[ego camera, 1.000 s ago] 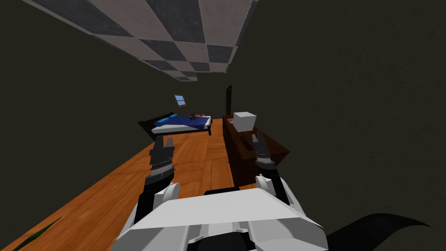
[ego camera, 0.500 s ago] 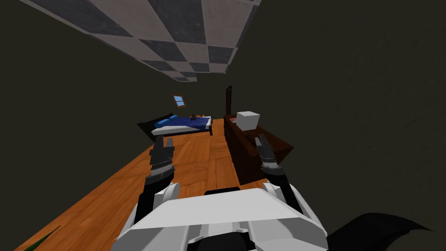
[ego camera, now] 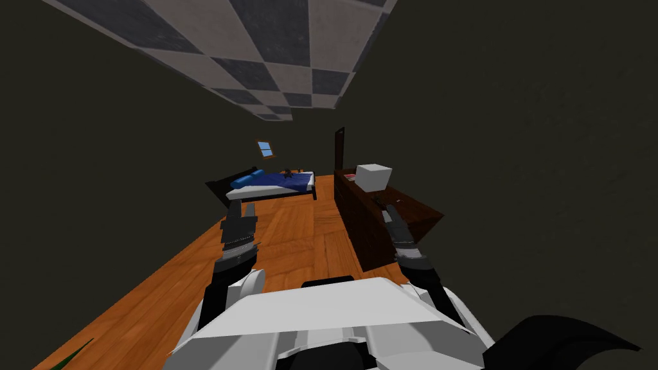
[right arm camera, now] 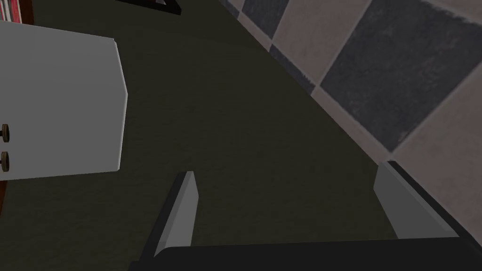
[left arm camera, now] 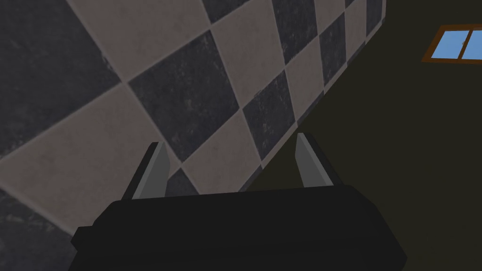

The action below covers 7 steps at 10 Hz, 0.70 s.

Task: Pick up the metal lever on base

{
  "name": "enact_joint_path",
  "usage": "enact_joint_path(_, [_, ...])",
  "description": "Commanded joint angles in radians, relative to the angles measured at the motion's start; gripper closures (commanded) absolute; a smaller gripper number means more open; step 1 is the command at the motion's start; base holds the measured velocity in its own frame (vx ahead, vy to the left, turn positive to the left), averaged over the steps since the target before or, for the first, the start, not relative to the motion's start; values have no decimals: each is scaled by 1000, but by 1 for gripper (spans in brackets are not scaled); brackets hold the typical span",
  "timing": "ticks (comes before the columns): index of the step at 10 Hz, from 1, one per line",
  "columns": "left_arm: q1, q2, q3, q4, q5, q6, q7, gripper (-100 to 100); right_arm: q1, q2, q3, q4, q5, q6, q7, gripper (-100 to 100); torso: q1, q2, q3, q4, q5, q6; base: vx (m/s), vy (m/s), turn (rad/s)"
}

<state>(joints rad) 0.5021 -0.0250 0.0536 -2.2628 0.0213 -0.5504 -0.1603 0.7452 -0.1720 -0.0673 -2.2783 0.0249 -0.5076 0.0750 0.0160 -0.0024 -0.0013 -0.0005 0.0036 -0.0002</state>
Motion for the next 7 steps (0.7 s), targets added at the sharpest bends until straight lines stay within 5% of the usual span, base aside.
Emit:
enact_joint_path(1, [0, 0, 0, 0, 0, 0, 0, 0, 45, -7, -12, -9, -2, 6, 2, -100, 0, 0, 0, 0, 0, 0, 33, 225, -17])
enact_joint_path(7, [0, 0, 0, 0, 0, 0, 0, 0, 204, -25, -64, -16, 1, 47, 42, -100, -6, -1, -1, 0, -1, 0, 43, 164, 13])
